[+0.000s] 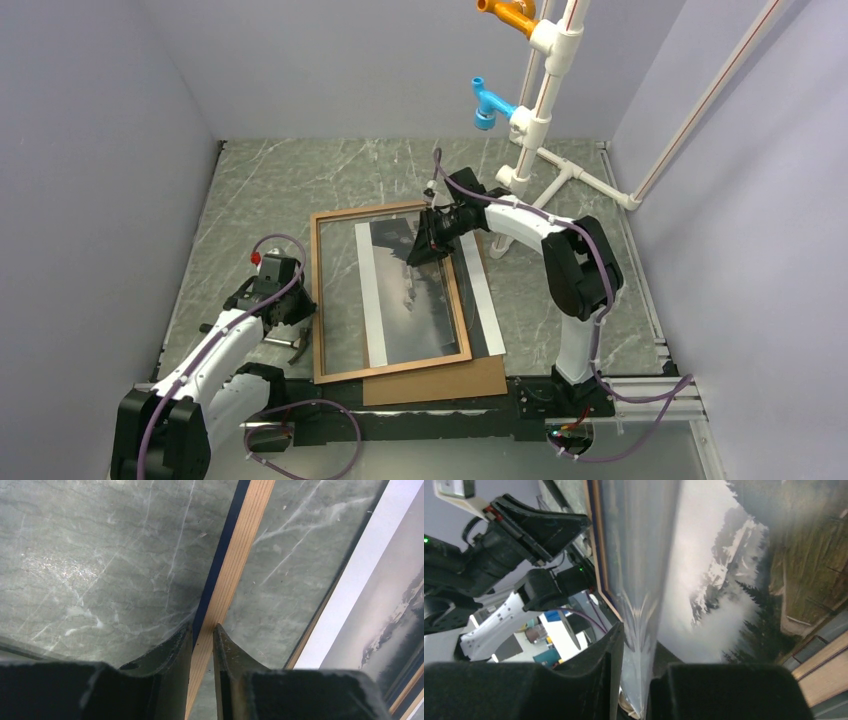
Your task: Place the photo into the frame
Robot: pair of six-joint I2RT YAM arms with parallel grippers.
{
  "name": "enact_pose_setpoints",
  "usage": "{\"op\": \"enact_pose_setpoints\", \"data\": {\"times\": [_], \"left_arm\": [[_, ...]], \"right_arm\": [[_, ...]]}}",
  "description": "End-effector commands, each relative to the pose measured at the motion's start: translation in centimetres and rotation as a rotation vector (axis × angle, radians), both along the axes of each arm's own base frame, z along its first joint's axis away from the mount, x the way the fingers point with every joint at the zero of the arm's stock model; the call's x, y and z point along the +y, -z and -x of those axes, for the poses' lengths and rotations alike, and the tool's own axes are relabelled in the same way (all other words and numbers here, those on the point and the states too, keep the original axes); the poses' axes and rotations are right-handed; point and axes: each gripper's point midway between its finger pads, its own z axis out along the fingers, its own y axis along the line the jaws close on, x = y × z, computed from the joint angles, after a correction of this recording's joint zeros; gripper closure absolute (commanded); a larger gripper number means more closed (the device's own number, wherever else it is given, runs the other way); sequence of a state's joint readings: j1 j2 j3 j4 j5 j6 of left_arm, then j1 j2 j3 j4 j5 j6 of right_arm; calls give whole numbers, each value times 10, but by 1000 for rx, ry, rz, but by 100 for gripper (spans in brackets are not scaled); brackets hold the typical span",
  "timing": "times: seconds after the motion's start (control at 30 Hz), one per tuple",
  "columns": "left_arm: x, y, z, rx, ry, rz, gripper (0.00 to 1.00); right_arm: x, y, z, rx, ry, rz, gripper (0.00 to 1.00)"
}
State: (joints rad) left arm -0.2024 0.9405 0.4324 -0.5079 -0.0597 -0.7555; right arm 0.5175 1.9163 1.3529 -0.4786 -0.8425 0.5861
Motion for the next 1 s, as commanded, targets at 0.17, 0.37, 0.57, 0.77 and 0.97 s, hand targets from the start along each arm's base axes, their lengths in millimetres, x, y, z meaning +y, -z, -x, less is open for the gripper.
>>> {"op": "enact_pose_setpoints", "data": {"times": [0.17, 0.37, 0.57, 0.77, 0.97], "left_arm": [[7, 15, 15, 75, 2, -36, 73], [7, 15, 15, 76, 3, -36, 73], [7, 15, 15, 76, 4, -36, 73], [7, 15, 15, 74, 2, -36, 73], [6, 16, 15, 78, 6, -36, 73]], "right_arm": [[1, 3, -8, -76, -11, 43, 67], [0, 3, -10, -104, -5, 68, 44], [1, 4, -11, -140, -7, 110, 25], [0, 13, -12, -168, -7, 185, 15], [1, 21, -14, -196, -21, 256, 10]]}}
